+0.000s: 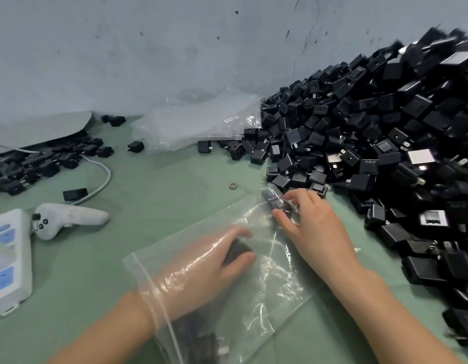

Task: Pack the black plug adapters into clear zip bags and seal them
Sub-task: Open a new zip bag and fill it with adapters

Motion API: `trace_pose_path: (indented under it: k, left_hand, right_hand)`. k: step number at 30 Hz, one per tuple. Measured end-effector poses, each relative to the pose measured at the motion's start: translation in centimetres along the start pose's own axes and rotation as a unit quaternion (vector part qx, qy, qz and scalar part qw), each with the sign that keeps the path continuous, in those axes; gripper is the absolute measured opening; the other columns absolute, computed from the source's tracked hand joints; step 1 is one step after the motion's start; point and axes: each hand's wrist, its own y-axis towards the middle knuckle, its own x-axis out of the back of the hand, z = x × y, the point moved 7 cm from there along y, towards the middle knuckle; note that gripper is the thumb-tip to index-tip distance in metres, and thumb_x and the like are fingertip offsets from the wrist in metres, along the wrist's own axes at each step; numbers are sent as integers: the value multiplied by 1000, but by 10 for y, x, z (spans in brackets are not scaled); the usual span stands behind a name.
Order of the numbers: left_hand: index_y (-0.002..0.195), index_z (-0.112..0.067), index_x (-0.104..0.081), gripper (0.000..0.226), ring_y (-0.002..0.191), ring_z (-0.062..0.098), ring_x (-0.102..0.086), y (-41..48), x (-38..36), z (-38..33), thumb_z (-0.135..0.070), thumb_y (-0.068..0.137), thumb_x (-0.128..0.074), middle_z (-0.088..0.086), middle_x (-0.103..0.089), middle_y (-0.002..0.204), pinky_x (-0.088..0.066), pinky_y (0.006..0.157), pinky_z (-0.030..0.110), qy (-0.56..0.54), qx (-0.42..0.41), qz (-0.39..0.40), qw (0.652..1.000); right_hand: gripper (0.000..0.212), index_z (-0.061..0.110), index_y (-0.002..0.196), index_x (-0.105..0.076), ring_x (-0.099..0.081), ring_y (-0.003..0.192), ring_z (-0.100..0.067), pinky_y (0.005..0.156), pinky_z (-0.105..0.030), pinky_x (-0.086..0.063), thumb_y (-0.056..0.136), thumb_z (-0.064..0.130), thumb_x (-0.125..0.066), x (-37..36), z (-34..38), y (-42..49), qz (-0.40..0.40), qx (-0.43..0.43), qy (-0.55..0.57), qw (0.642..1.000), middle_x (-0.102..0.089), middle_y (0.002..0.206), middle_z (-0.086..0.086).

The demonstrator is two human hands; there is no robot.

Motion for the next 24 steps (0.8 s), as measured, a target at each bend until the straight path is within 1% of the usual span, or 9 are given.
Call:
trace_pose_path:
  k: [1,3,6,9,12,14,19,22,24]
  left_hand:
    - [117,-39,-54,26,86,-8,-58,2,0,-2,-45,93,-59,-30,-61,92,-42,81,13,-43,-2,5,999]
    - [106,-32,-58,17,80,-8,-61,4,0,-5,-27,93,-68,-24,-67,92,-42,75,8,-135,15,17,991]
    - [92,-23,-58,12,65,-5,-61,1,2,-5,-26,90,-69,-17,-67,70,-42,63,8,-225,96,-33,969]
    - [108,-38,-58,19,74,2,-57,-4,12,-2,-49,93,-55,-10,-60,77,-39,70,13,-60,70,-84,992]
    - [129,-42,-52,30,75,2,-56,-12,22,2,-40,99,-49,-10,-61,79,-36,73,6,59,8,-40,997]
    - [135,-39,-50,36,75,1,-52,-15,21,-2,-34,99,-51,-15,-61,85,-35,74,4,156,-65,6,986]
    - [128,-41,-48,29,76,-7,-47,-2,5,-17,-48,99,-48,-23,-50,79,-35,74,9,142,-113,18,983]
    - [122,-34,-52,26,76,-7,-48,18,-10,-27,-45,99,-51,-16,-53,79,-34,72,5,91,-104,17,990]
    - [111,-32,-53,19,68,-3,-48,30,-15,-33,-47,99,-52,-12,-55,78,-34,64,10,88,-84,2,993]
  right_hand:
    - [34,28,123,-51,-51,106,-16,84,-33,-43,96,50,-51,1,1,-1,-5,3,-1,1000,-55,119,9]
    - [32,27,123,-51,-52,105,-17,83,-34,-44,98,47,-49,2,2,-3,-14,6,0,1000,-55,119,8]
    - [29,26,122,-53,-53,103,-18,84,-36,-46,100,44,-49,2,3,-4,-22,8,-5,1000,-56,118,6]
    - [30,26,122,-54,-53,102,-18,90,-38,-43,100,44,-46,1,3,-4,-20,8,-17,1000,-57,116,6]
    - [31,27,123,-55,-53,103,-17,93,-38,-42,100,45,-45,1,2,-4,-17,3,-8,1000,-57,117,7]
    - [31,27,123,-55,-53,104,-17,93,-38,-42,100,45,-46,1,2,-4,-18,3,-5,1000,-57,117,7]
    - [26,29,120,-57,-52,107,-16,95,-37,-39,100,41,-46,0,-3,-2,-14,-3,37,999,-57,117,9]
    - [23,29,116,-60,-55,107,-12,94,-37,-41,104,30,-41,4,-10,-2,-34,-22,141,989,-62,115,13]
    - [24,34,115,-59,-57,103,-6,86,-32,-41,105,27,-38,7,-16,-3,-38,-51,202,977,-63,111,19]
